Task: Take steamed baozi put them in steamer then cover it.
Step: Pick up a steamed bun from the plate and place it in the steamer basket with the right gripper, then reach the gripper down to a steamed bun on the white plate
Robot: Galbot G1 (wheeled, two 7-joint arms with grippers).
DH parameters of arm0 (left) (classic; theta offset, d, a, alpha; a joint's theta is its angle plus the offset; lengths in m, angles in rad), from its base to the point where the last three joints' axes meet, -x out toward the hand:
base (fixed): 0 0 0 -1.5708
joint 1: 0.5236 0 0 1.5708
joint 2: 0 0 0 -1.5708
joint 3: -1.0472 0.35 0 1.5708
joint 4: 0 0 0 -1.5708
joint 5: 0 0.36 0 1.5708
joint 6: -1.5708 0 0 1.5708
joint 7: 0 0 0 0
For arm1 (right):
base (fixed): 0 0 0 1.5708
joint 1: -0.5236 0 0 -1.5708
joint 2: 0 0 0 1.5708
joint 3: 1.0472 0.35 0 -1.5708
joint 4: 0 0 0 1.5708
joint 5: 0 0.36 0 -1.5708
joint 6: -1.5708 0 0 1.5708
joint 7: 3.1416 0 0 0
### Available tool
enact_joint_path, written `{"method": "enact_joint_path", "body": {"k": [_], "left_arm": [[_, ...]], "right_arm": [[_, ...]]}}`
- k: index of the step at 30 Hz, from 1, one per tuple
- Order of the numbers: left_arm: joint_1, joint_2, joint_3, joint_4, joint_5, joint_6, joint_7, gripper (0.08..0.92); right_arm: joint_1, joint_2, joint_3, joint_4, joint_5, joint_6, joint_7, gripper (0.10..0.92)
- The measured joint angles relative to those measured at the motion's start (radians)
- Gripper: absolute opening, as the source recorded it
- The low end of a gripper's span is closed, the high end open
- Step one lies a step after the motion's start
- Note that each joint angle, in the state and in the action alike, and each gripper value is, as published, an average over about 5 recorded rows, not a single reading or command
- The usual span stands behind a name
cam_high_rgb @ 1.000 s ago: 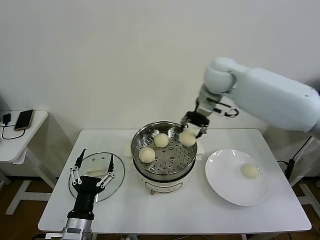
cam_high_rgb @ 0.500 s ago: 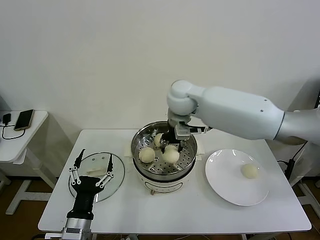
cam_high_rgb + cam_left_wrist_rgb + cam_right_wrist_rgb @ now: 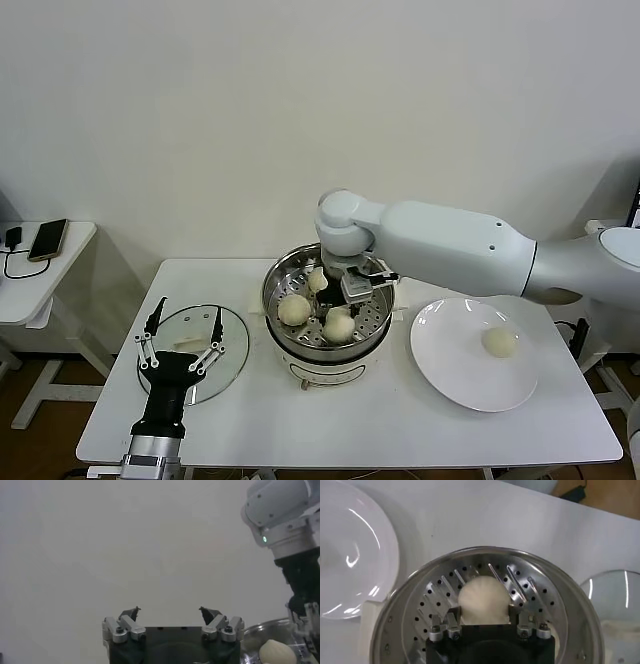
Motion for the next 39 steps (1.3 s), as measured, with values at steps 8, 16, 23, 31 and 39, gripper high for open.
{"method": "enact_joint_path", "body": {"k": [8, 16, 23, 31, 39], "left_arm": [[-0.002, 0.001, -0.001, 0.004, -0.001, 0.0, -0.001, 0.823], [-0.007, 0.002, 0.0, 0.01, 0.0, 0.004, -0.002, 0.823], [-0.01, 0.006, 0.001, 0.011, 0.001, 0.007, -0.002, 0.823], [-0.016, 0.007, 0.008, 0.013, 0.005, 0.009, 0.0, 0.823], [-0.016, 0.007, 0.015, 0.015, 0.011, 0.008, 0.0, 0.823]], "right_arm": [[-0.018, 0.006, 0.002, -0.001, -0.026, 0.01, 0.008, 0.764], [-0.018, -0.01, 0.044, -0.005, -0.026, 0.005, 0.012, 0.822], [0.002, -0.069, 0.145, -0.044, 0.033, -0.071, -0.017, 0.823], [0.014, -0.225, 0.221, -0.153, 0.192, -0.333, -0.049, 0.823], [-0.052, -0.397, 0.292, -0.305, 0.259, -0.536, -0.074, 0.823]]}}
